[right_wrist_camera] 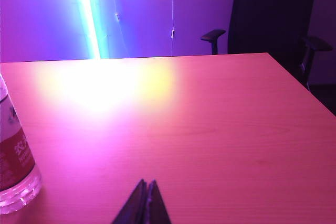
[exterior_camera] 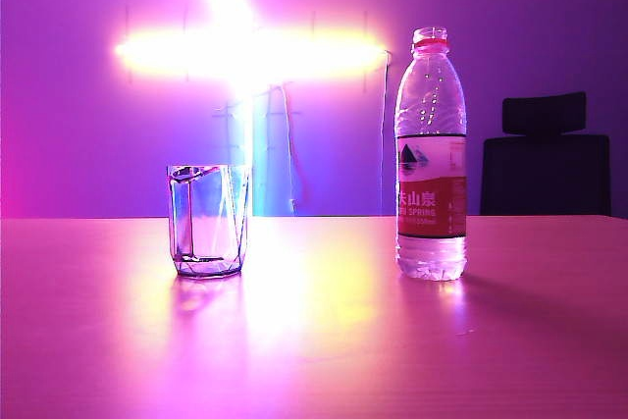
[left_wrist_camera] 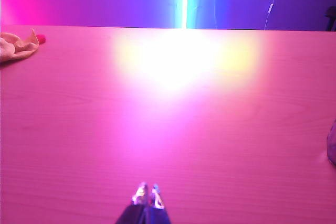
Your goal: Pick up the mineral water bottle on the table and pour water into the mug until it's half full.
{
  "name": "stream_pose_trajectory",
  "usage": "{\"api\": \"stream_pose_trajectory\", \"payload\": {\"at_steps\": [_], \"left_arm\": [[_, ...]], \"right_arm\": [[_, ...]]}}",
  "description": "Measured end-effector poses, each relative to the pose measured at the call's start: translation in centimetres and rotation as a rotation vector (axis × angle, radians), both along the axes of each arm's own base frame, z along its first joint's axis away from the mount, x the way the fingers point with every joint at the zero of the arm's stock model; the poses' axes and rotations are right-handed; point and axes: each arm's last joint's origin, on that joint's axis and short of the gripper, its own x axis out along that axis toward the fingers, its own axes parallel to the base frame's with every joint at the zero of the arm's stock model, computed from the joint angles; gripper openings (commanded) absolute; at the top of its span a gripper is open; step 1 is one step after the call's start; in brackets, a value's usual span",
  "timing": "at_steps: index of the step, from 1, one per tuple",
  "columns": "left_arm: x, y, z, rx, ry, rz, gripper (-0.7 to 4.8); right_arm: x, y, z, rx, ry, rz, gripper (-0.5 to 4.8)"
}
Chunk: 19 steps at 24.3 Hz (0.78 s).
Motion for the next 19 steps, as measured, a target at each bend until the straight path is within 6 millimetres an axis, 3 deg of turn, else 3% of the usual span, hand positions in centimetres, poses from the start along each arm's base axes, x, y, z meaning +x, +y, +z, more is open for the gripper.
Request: {"api": "stream_pose_trajectory", "payload": {"at_steps": [12, 15, 19], "left_arm": [[0.0, -0.1, 0.0, 0.000, 0.000, -0.011, -0.02], [-0.1, -1.3, 0.0, 0.001, 0.000, -0.130, -0.02], [-0.4, -3.0, 0.0, 0.001, 0.006, -0.309, -0.02]], "right_arm": [[0.0, 0.1, 0.0, 0.059, -0.001, 0.026, 0.00], [0.0, 0.4, 0.3, 0.179, -0.020, 0.137, 0.00], [-0.1, 0.9, 0.9, 0.202, -0.065, 0.309, 0.00]]}}
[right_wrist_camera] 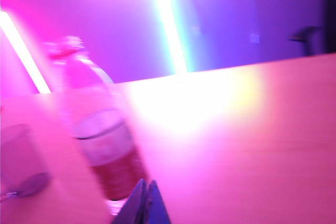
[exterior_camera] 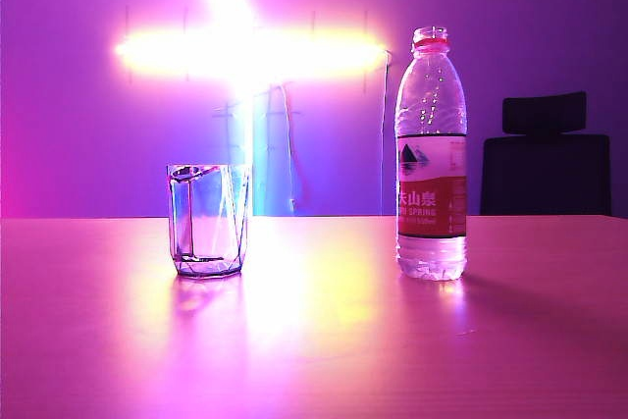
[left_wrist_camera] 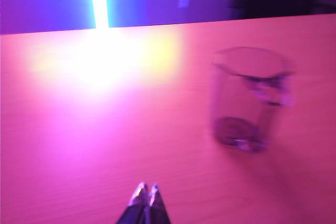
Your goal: Pick up the mineral water bottle on the table and pour water into the mug until it's half full.
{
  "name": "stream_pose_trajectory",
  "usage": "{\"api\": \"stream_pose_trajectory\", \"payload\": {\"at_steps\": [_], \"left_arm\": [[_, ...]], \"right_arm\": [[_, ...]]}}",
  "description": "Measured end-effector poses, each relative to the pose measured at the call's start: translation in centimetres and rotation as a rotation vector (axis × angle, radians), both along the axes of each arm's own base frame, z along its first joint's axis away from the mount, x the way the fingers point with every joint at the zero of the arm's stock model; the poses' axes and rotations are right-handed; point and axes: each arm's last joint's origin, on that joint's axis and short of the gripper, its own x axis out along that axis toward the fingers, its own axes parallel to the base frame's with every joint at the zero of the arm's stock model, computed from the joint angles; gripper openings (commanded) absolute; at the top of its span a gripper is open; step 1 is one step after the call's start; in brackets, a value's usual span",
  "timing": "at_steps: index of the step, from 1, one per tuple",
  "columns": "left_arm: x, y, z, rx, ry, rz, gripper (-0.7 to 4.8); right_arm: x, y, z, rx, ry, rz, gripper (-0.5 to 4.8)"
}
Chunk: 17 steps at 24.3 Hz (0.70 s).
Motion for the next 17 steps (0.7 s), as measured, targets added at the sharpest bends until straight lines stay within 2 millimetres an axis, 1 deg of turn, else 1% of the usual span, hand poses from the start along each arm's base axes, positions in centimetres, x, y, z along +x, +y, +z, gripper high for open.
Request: {"api": "stream_pose_trajectory", "payload": {"at_steps": [3, 6, 8, 9, 10, 11, 12, 13, 14, 15, 17], "left_arm": [[-0.2, -0.7, 0.0, 0.000, 0.000, -0.074, -0.02], [-0.5, -1.3, 0.0, 0.000, 0.001, -0.141, -0.02], [-0.6, -1.5, -0.1, 0.004, 0.008, -0.167, -0.02], [-0.6, -1.7, -0.1, 0.007, 0.017, -0.179, -0.02], [-0.6, -1.8, -0.2, 0.012, 0.026, -0.198, -0.02], [-0.6, -1.9, -0.3, 0.016, 0.034, -0.204, -0.02], [-0.6, -2.0, -0.3, 0.018, 0.039, -0.209, -0.02], [-0.6, -2.0, -0.4, 0.020, 0.043, -0.215, -0.02], [-0.7, -2.1, -0.4, 0.020, 0.042, -0.219, -0.02], [-0.7, -2.1, -0.3, 0.019, 0.039, -0.225, -0.02], [-0.8, -2.2, -0.3, 0.017, 0.036, -0.241, -0.02]], "right_arm": [[-0.1, 0.1, 0.4, 0.038, 0.001, 0.046, 0.01], [-0.5, 0.3, 1.8, 0.067, -0.025, 0.078, 0.06], [-0.7, 0.6, 2.8, 0.070, -0.056, 0.109, 0.40], [-0.8, 0.7, 3.1, 0.071, -0.063, 0.123, 1.02], [-0.5, 1.0, 3.2, 0.071, -0.042, 0.153, 1.48], [-0.2, 1.2, 3.0, 0.072, -0.008, 0.166, 2.09], [0.1, 1.4, 2.7, 0.066, 0.022, 0.177, 3.08], [0.4, 1.7, 2.3, 0.049, 0.057, 0.196, 3.96], [0.6, 2.0, 2.1, 0.028, 0.079, 0.214, 4.69], [0.8, 2.2, 1.9, 0.006, 0.093, 0.225, 4.79], [1.4, 2.9, 1.6, -0.051, 0.113, 0.250, 4.79]]}}
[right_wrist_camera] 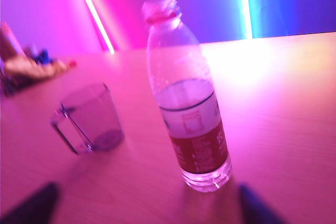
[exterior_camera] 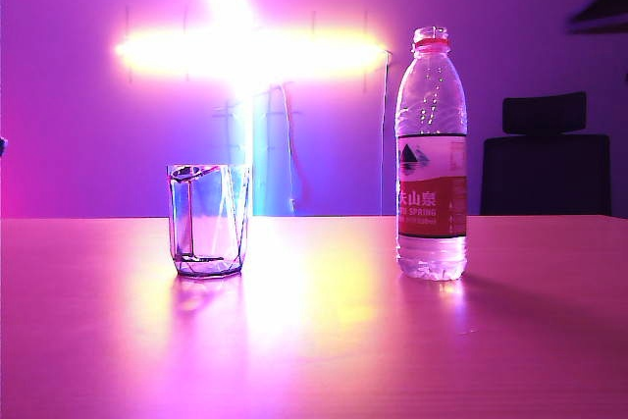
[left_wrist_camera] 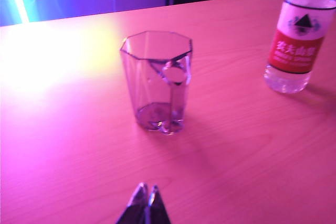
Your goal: Pick up the mineral water bottle on the table and pour water into the mug until it's half full.
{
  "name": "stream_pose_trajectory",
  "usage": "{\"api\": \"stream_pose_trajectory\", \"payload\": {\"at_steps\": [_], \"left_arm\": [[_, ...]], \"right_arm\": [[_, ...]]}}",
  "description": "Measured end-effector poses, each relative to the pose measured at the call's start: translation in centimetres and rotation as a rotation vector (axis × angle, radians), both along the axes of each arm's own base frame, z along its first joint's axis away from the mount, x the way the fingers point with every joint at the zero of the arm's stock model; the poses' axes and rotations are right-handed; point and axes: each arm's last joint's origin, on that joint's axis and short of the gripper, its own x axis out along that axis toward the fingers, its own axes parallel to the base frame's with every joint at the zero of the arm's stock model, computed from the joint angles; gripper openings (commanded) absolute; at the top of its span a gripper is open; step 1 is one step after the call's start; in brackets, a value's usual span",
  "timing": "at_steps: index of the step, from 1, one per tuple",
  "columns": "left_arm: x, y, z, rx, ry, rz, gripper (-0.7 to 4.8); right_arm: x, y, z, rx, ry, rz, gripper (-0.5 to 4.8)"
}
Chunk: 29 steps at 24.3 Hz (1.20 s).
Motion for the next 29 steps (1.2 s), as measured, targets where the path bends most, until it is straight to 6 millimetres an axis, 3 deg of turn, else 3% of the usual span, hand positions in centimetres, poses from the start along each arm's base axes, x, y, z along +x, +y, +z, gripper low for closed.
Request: {"api": "stream_pose_trajectory", "payload": {"at_steps": [7, 20, 29], "left_arm": [[-0.5, -0.8, 0.0, 0.000, 0.001, -0.093, -0.02], [-0.6, -0.8, 0.0, 0.001, 0.001, -0.102, -0.02], [-0.6, -0.8, 0.0, 0.000, 0.001, -0.102, -0.02]], "right_arm": [[3.7, 2.9, -1.8, -0.166, -0.007, 0.022, 4.79], [12.3, 6.2, -5.7, -0.176, -0.004, -0.006, 4.79], [13.8, 6.8, -6.2, -0.167, -0.028, -0.023, 4.79]]}}
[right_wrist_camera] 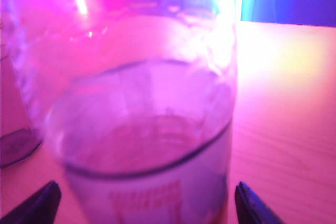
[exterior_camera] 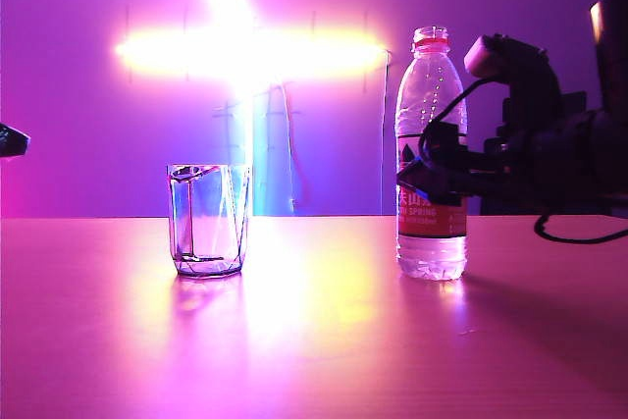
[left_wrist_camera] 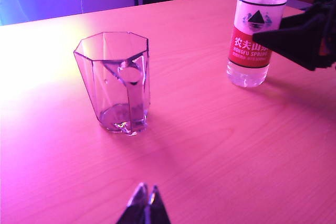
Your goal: Pick up the mineral water bottle on the table and pour water into the mug until it's half full.
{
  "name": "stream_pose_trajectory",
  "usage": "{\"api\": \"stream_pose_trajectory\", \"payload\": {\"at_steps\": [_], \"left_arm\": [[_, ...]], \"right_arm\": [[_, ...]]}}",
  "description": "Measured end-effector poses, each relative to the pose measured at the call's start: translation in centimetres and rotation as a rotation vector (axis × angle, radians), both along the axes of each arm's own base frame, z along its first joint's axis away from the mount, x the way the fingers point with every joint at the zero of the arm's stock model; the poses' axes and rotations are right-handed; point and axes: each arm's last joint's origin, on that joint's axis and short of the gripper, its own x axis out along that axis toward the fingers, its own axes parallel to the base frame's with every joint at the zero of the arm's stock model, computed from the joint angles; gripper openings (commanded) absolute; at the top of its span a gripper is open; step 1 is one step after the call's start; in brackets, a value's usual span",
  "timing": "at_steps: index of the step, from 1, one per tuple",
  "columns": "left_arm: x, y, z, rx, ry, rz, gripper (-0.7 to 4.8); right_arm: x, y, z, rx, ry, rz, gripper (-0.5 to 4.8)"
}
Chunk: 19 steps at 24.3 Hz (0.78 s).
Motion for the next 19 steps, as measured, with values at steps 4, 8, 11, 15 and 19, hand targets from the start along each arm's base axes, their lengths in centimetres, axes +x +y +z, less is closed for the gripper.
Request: {"api": "stream_pose_trajectory", "payload": {"at_steps": [4, 8, 11, 15, 19], "left_arm": [[0.0, 0.0, 0.0, 0.000, 0.000, 0.000, -0.02], [0.0, 0.0, 0.0, 0.000, 0.000, 0.000, -0.02], [0.0, 0.0, 0.0, 0.000, 0.000, 0.000, -0.02], [0.0, 0.0, 0.0, 0.000, 0.000, 0.000, -0.02], [0.1, 0.3, 0.1, -0.011, -0.014, 0.032, -0.02]], "right_arm": [[1.6, 0.6, 0.3, 0.006, -0.015, 0.000, 4.79], [1.9, 0.8, 0.2, -0.005, 0.012, 0.000, 4.79], [1.9, 0.7, 0.0, -0.010, 0.025, 0.000, 3.66], [2.0, 0.8, 0.1, -0.009, 0.021, -0.002, 2.74], [2.0, 0.8, 0.1, -0.009, 0.021, -0.001, 2.27]]}}
